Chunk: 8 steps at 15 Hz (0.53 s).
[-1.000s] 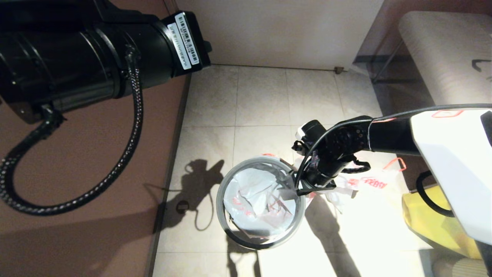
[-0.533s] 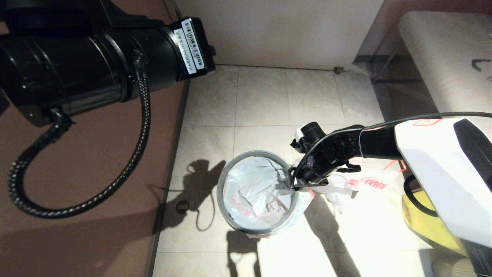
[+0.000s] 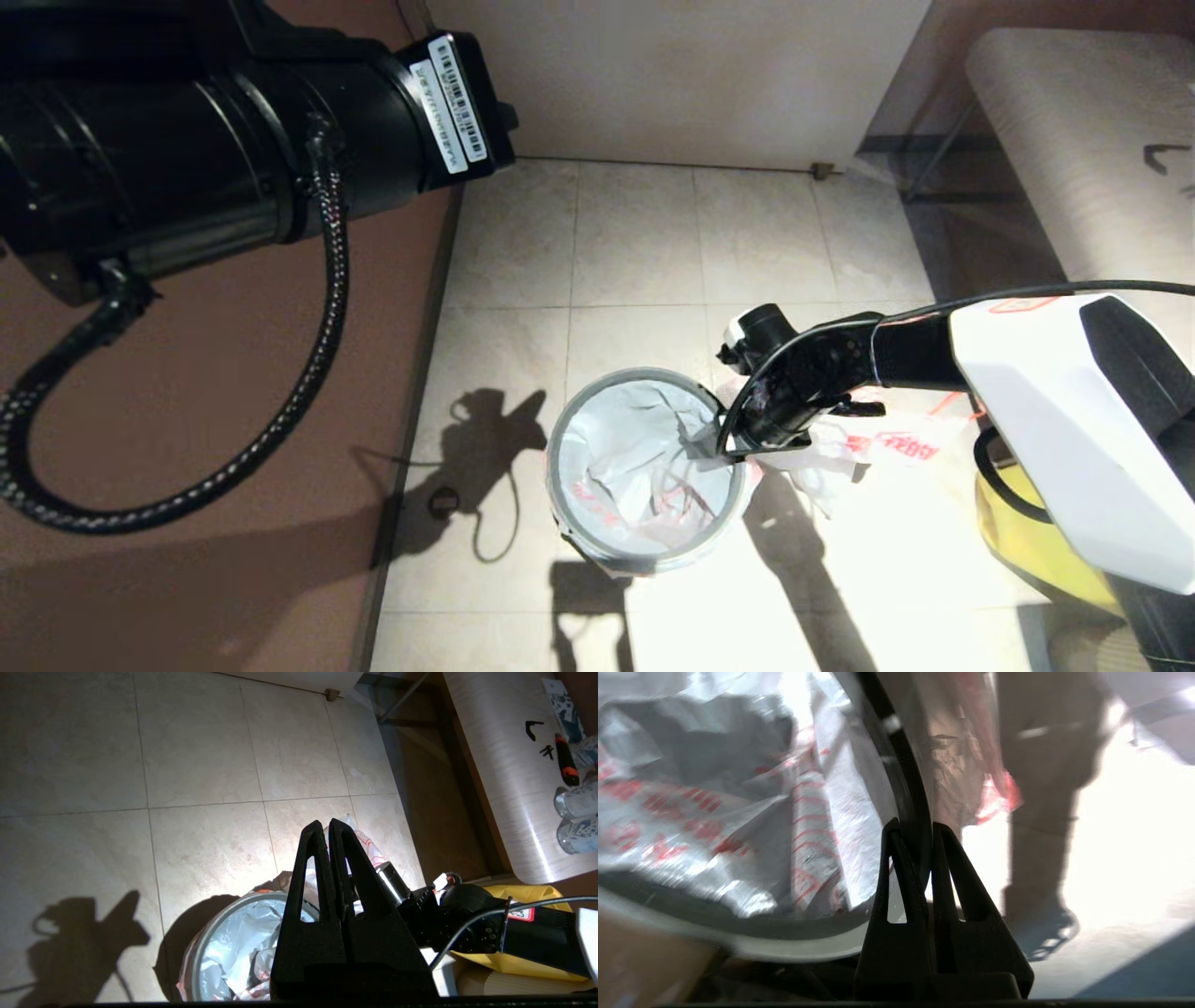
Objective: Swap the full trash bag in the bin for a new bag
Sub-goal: Place the trash can ring on the trash can
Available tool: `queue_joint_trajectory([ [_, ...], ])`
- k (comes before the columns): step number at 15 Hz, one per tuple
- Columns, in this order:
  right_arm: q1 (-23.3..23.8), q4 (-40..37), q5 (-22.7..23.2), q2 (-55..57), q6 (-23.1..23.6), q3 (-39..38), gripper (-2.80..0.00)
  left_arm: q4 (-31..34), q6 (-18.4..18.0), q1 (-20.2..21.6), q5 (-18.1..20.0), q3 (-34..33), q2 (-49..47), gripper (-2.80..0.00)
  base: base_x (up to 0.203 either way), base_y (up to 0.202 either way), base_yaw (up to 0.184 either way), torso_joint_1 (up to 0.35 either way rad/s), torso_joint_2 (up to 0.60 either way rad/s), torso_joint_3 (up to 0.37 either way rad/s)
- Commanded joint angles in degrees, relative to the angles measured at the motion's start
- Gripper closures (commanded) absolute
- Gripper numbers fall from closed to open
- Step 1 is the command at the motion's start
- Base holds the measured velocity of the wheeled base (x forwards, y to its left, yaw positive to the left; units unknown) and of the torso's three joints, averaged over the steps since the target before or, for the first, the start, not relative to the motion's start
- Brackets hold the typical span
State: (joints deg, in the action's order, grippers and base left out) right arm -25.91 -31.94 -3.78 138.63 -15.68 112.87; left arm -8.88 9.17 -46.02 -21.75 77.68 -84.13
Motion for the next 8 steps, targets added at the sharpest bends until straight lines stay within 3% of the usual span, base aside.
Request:
queue_joint_trajectory([
  [1,-0.38,-0.04,-3.16,1.09,0.22,-0.02,0.00,-0.08,0.06,-0.21,-0.14,-0.07,-0.40,0.00,0.000,0.000,0.000,0.000,0.00,0.000],
  [5,-1.89,0.47,-14.47,2.09,0.68,-0.19,0.00,0.00,-0.03,-0.74,-0.14,-0.33,-0.78,0.00,0.000,0.000,0.000,0.000,0.00,0.000],
  [8,-3.44,3.34,-16.86,2.46,0.56,-0.28,0.00,0.00,-0.03,-0.39,-0.22,-0.25,-0.95,0.00,0.000,0.000,0.000,0.000,0.00,0.000],
])
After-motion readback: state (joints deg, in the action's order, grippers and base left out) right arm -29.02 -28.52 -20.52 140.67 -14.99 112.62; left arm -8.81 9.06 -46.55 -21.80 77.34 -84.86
